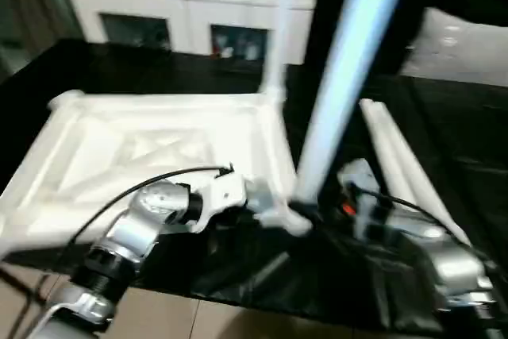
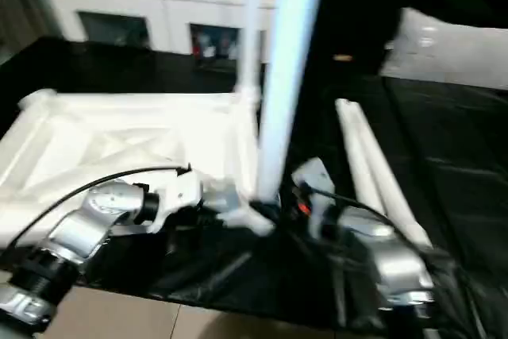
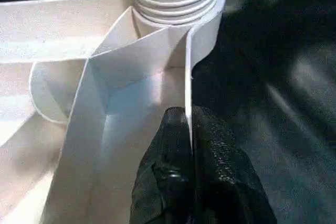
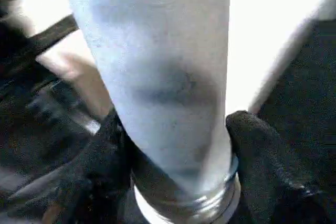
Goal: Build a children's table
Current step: Insert table leg to table base
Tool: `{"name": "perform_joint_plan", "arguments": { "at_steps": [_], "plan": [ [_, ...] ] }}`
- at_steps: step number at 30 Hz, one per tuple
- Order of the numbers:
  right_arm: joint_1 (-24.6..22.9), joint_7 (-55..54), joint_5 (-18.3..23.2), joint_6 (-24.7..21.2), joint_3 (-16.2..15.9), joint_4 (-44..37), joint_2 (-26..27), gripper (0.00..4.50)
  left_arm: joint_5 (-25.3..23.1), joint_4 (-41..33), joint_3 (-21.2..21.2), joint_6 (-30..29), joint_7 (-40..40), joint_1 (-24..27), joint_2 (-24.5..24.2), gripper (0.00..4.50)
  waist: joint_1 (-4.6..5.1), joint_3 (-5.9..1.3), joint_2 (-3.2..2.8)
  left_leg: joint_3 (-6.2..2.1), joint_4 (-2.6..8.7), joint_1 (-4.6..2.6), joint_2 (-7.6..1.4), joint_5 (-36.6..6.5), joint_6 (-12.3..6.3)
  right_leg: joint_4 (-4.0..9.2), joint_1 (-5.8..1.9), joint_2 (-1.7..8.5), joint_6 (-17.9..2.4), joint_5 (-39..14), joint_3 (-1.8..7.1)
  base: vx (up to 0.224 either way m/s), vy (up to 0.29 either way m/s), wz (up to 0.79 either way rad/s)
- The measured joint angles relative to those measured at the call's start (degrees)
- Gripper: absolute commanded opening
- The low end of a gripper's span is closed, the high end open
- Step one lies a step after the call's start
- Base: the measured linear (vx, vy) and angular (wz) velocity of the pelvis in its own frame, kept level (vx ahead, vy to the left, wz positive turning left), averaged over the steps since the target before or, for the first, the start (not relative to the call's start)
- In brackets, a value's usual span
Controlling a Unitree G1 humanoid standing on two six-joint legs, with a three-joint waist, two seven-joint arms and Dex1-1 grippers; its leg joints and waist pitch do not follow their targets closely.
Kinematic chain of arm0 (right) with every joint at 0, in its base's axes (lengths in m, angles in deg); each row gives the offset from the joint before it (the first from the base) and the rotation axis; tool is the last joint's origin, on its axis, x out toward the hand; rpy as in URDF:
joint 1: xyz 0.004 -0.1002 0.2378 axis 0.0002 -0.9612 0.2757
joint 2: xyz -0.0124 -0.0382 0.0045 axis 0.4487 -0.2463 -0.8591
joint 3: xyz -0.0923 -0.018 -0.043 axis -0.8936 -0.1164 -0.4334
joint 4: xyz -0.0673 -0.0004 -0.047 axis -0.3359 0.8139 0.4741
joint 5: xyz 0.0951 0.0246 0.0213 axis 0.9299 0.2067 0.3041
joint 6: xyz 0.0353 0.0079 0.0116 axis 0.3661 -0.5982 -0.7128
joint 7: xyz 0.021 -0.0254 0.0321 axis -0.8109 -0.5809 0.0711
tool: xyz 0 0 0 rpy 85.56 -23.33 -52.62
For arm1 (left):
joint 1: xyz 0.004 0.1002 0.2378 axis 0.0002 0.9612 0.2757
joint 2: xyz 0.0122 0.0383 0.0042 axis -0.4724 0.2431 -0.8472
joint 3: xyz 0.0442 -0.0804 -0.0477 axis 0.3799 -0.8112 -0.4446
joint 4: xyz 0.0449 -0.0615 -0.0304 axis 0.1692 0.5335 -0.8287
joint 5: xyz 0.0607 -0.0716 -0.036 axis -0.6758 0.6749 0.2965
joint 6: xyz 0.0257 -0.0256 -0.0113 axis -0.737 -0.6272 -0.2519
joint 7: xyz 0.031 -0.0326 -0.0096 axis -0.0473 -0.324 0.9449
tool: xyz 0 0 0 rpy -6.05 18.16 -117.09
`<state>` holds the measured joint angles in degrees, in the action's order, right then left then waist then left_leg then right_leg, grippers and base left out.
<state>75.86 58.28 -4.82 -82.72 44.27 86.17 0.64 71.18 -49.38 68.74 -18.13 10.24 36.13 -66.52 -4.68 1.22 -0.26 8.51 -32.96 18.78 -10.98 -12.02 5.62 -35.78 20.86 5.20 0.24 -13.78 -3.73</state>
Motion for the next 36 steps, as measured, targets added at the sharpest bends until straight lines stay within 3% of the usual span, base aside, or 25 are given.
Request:
{"name": "perform_joint_plan", "arguments": {
  "at_steps": [3,7,10,16,26,30,36],
  "plan": [
    [4.4,-11.0,-3.1,-1.6,1.5,4.0,5.6,2.41,-0.7,0.0,-2.1,-6.8,7.9,-0.3,5.4,0.0,0.97,0.11,-0.09,0.03,-0.01,0.01,0.02,0.1,0.06,0.08,0.07,0.0,0.1,0.1,0.05,-0.017,0.005,-0.02],
    [8.4,-20.0,-5.0,0.1,2.8,9.0,9.3,2.41,-2.9,1.5,-2.5,-9.3,16.1,-1.8,10.5,0.0,1.11,0.21,-0.49,0.03,0.06,0.16,0.05,0.1,0.06,0.08,0.15,0.0,0.2,0.2,0.08,0.0,0.0,0.0],
    [8.5,-21.9,-5.4,1.1,3.5,9.4,10.2,3.11,-3.3,1.5,-2.4,-9.7,18.1,-1.9,11.8,0.0,0.91,0.06,-0.75,-0.01,0.09,0.25,0.0,0.2,-0.03,0.08,0.16,-0.06,0.1,0.3,0.07,0.0,0.0,0.0],
    [8.4,-22.1,-5.6,1.2,4.1,11.1,10.6,3.56,-3.6,0.6,-1.3,-9.5,18.1,-2.3,11.4,0.0,0.38,0.03,-0.9,0.04,0.34,0.46,0.06,0.1,-0.2,0.62,0.17,-0.05,0.1,0.3,0.04,0.0,0.0,0.0],
    [5.0,-8.7,-4.0,2.3,2.1,8.3,2.5,4.47,-3.4,3.3,0.2,-1.0,11.9,-3.8,5.9,0.0,-0.27,0.23,-0.63,0.14,0.38,0.95,-0.03,0.1,-0.28,0.62,0.67,-0.12,0.1,0.3,-0.01,0.0,0.0,0.0],
    [2.8,2.0,-1.7,2.1,1.3,5.5,-5.8,4.47,-2.0,3.6,1.2,5.6,4.1,-3.5,0.8,0.0,-0.52,0.3,-0.52,0.16,0.29,1.31,-0.04,0.2,-0.61,0.61,0.95,-0.13,0.1,0.4,-0.02,0.0,0.0,0.0],
    [2.7,12.3,0.3,2.1,-0.7,2.4,-10.2,4.47,-1.3,3.8,2.3,9.7,-2.2,-3.6,-1.7,0.0,-0.85,0.34,-0.41,0.22,0.12,1.36,-0.03,0.1,-0.77,0.6,0.99,-0.07,0.1,0.4,-0.02,0.0,0.0,0.0]
  ]
}}
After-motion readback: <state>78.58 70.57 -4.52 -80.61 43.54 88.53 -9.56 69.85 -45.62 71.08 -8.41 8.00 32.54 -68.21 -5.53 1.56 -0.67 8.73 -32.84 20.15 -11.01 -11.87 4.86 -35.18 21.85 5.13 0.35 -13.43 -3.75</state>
